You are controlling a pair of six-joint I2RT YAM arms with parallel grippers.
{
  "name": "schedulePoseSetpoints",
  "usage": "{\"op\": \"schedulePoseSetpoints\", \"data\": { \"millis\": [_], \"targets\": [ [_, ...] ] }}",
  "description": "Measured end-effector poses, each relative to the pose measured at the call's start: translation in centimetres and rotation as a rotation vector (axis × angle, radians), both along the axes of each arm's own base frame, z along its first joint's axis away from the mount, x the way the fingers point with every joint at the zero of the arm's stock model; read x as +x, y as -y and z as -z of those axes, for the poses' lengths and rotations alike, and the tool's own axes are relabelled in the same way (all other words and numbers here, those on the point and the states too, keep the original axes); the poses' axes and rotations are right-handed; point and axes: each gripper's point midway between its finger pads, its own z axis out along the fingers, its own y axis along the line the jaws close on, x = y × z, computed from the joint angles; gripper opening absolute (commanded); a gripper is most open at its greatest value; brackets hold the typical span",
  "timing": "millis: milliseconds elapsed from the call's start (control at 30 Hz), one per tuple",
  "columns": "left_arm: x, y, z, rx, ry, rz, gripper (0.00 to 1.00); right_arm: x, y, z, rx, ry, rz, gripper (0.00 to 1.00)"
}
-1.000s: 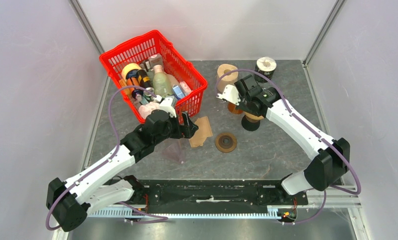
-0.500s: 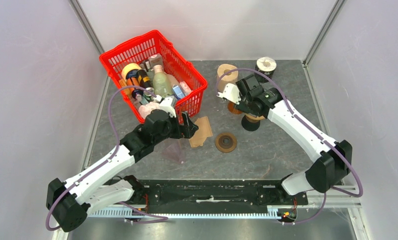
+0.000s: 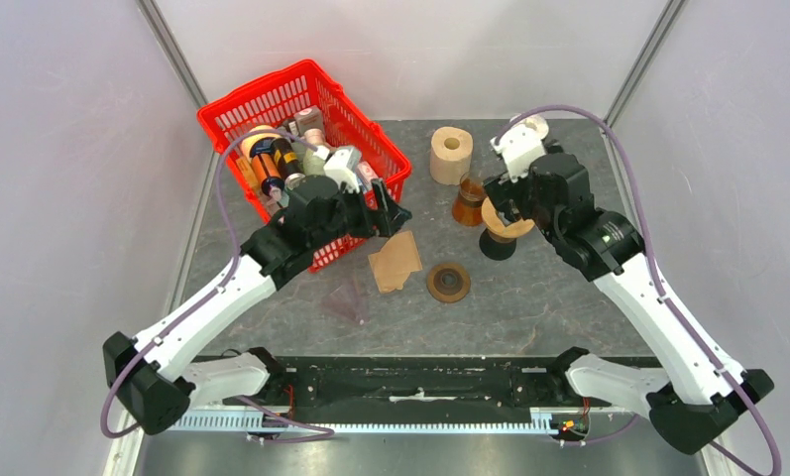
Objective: Place the coffee filter in the dripper
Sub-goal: Place the coffee dripper in the dripper holder.
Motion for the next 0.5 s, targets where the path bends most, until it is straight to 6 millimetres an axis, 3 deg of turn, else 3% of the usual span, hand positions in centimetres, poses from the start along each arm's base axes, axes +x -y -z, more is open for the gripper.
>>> {"op": "schedulePoseSetpoints", "data": {
  "millis": [233, 400, 500],
  "targets": [
    [3.8, 4.3, -4.0, -0.026, 0.024, 0.052, 0.94, 0.5, 3.1, -1.0, 0.341, 0.097, 0.417, 0.97],
    [7.1, 7.7, -4.6, -0.002, 0.011, 0.086, 0.94, 1.0, 5.4, -0.4, 0.513, 0.121, 0.616, 0.97],
    [8.8, 9.6, -4.0, 0.017, -0.009, 0.112, 0.94, 1.3, 6.7, 1.5, 0.583, 0.086, 0.697, 0.97]
  ]
}}
